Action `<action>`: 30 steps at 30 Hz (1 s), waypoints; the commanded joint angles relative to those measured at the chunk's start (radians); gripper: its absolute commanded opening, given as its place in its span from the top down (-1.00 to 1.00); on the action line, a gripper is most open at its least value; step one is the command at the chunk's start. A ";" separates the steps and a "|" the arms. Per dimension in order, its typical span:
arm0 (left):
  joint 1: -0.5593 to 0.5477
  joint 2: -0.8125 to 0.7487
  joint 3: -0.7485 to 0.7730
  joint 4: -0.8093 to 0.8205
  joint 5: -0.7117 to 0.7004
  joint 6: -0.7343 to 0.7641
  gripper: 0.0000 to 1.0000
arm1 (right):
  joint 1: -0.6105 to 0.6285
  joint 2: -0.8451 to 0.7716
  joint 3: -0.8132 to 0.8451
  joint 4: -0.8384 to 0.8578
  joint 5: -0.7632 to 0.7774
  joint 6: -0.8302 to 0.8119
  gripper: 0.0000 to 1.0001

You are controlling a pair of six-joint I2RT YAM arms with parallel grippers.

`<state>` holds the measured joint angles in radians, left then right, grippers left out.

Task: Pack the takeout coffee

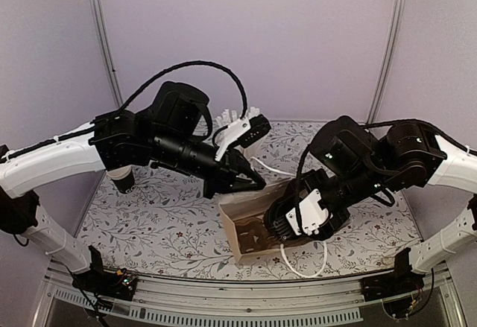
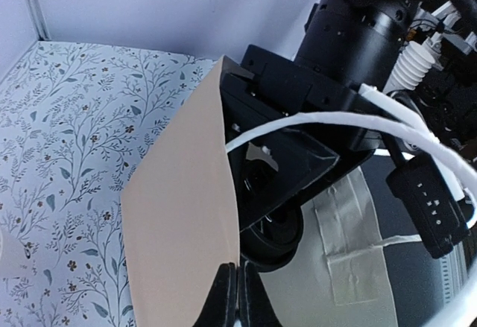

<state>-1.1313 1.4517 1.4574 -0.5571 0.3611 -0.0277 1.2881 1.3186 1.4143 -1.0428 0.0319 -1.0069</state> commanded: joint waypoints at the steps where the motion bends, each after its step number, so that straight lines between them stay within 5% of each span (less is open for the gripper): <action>1: 0.019 0.039 0.026 0.074 0.157 -0.018 1.00 | 0.011 -0.023 -0.011 -0.063 -0.011 -0.009 0.42; 9: 0.044 0.075 0.002 0.114 0.181 -0.037 0.94 | 0.011 -0.073 -0.100 -0.034 0.004 -0.021 0.42; 16: 0.044 0.028 0.026 0.104 0.117 0.023 -0.06 | -0.017 -0.107 -0.138 -0.009 -0.008 0.025 0.44; 19: 0.045 -0.021 0.033 0.089 0.115 0.074 -0.32 | -0.031 -0.112 -0.138 -0.008 -0.021 0.058 0.44; 30: 0.243 0.045 -0.207 0.419 0.132 -0.094 -0.32 | -0.038 -0.204 -0.307 0.109 -0.058 0.049 0.44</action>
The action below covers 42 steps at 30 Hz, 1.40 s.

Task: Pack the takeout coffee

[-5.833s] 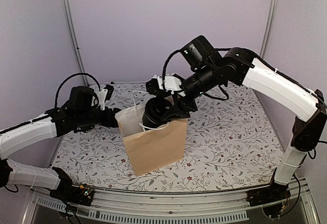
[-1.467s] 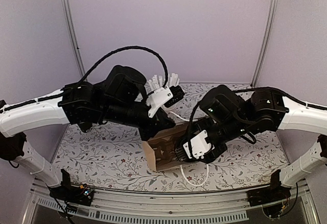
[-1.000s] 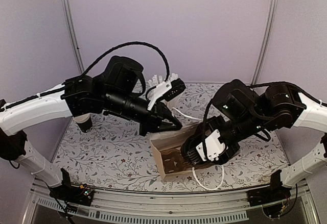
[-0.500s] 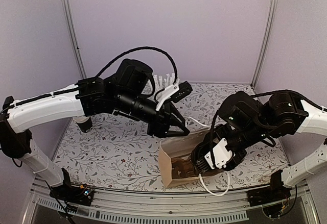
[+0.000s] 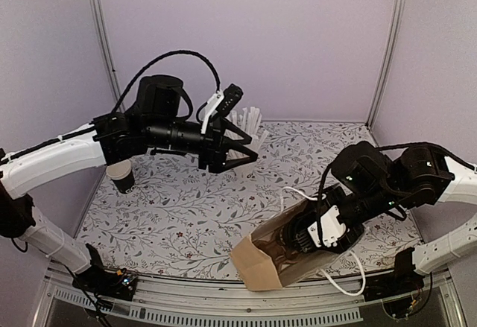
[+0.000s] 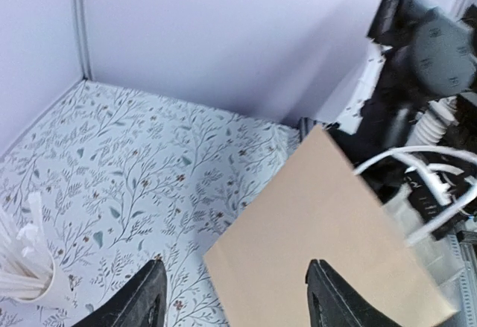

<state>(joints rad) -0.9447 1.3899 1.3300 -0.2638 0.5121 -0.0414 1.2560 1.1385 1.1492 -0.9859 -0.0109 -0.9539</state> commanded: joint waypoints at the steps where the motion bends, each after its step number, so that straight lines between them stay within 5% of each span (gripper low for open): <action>1: 0.059 0.131 -0.086 0.141 -0.032 -0.085 -0.32 | -0.006 -0.029 -0.049 0.054 -0.022 -0.005 0.44; 33: 0.054 0.499 -0.105 0.271 0.020 -0.132 -0.31 | 0.036 -0.201 -0.264 0.144 -0.010 -0.145 0.41; 42: 0.033 0.189 -0.047 -0.038 -0.260 -0.136 -0.33 | 0.022 -0.212 -0.271 0.232 -0.003 -0.016 0.40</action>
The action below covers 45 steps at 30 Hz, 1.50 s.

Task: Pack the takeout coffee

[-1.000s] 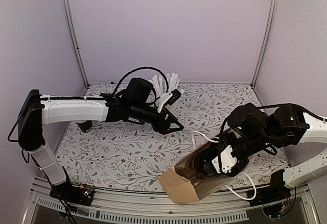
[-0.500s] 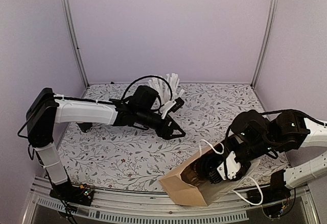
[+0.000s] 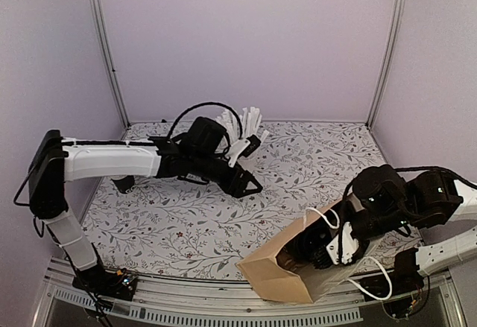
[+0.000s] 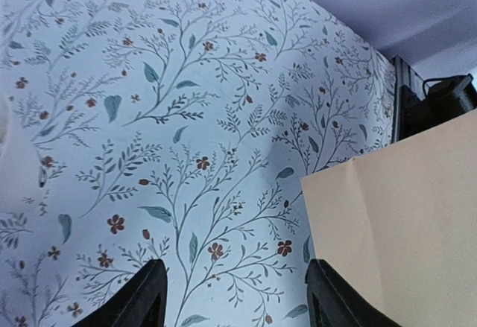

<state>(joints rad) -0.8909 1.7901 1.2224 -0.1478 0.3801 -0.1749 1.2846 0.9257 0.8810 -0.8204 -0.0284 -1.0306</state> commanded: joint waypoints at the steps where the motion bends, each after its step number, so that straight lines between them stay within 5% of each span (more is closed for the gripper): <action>1: -0.032 -0.251 0.082 -0.201 -0.125 0.002 -0.34 | -0.021 0.006 -0.004 0.076 0.013 0.070 0.41; 8: -0.148 -0.337 0.296 -0.523 -0.054 -0.036 -0.40 | -0.191 0.144 0.102 0.118 -0.099 0.195 0.43; 19: -0.218 -0.256 0.475 -0.718 -0.154 0.008 -0.41 | -0.234 0.198 0.141 0.128 -0.140 0.286 0.41; 45: -0.230 -0.165 0.274 -0.448 -0.099 0.135 -0.39 | -0.231 -0.020 -0.048 0.058 -0.188 0.003 0.37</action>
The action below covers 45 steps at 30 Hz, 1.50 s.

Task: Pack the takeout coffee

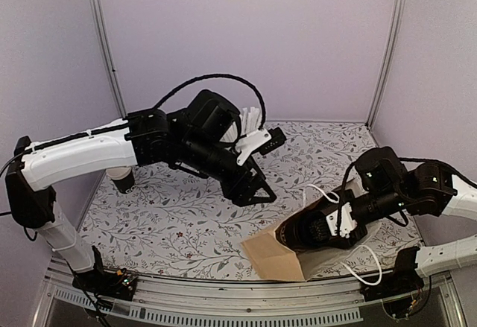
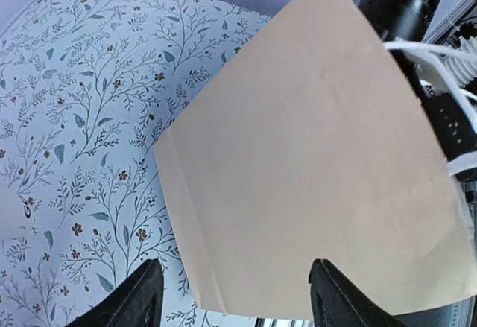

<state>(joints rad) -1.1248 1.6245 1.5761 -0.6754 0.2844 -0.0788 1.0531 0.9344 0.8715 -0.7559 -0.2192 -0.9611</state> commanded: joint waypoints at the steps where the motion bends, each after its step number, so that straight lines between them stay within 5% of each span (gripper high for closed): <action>1: 0.019 -0.001 -0.111 0.112 0.000 0.037 -0.39 | 0.001 -0.036 -0.049 -0.002 0.014 -0.075 0.37; 7: 0.061 -0.019 -0.084 0.143 0.039 -0.008 -0.41 | 0.003 -0.024 -0.068 0.015 0.098 -0.075 0.37; 17: -0.064 -0.031 0.222 -0.170 -0.021 -0.147 -0.46 | 0.003 0.072 0.057 0.050 0.145 0.049 0.37; 30: -0.150 0.136 0.377 -0.423 -0.235 -0.109 -0.29 | 0.002 0.178 0.107 0.065 0.150 0.108 0.38; 33: -0.150 0.162 0.394 -0.429 -0.262 -0.090 -0.08 | 0.003 0.176 0.106 0.057 0.151 0.110 0.37; 39: -0.168 0.206 0.423 -0.434 -0.281 -0.043 0.73 | 0.004 0.154 0.092 0.016 0.147 0.091 0.38; 45: -0.238 0.219 0.410 -0.392 -0.349 0.037 1.00 | 0.049 0.009 -0.012 -0.001 0.134 -0.021 0.37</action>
<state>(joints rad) -1.3045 1.8259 1.9797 -1.0885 -0.0296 -0.1066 1.0649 1.0466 0.9264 -0.7204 -0.0814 -0.9077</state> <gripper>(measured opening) 0.014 0.715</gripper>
